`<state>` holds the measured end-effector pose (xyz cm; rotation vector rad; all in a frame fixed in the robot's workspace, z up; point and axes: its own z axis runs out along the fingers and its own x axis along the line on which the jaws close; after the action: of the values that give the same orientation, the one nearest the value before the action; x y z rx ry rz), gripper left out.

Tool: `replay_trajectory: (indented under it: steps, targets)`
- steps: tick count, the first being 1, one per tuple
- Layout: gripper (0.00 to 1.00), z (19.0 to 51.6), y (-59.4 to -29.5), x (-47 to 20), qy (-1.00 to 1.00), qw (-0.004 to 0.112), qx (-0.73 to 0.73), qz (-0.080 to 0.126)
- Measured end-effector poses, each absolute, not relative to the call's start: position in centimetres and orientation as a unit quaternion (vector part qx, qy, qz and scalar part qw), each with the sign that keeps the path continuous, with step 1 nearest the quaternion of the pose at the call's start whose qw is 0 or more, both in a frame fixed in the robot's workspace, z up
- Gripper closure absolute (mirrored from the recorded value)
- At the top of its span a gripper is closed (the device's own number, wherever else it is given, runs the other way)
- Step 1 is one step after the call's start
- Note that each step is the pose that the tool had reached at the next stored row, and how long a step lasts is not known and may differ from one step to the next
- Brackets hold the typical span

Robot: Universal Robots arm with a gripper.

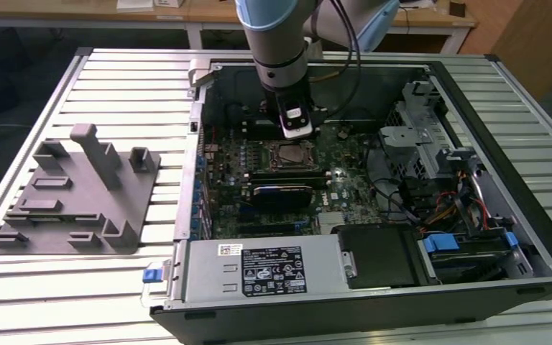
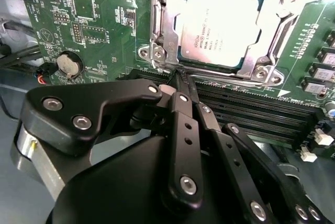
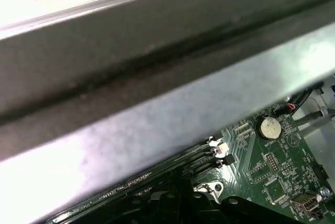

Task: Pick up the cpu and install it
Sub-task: 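Install the first cpu locking lever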

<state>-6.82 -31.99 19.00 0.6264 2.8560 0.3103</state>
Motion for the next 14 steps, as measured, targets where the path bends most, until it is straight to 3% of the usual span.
replay_trajectory:
  steps: [14]
  targets:
    - [0.89,20.1,-32.0,-6.8,0.966,0.100,0.212,0.105]
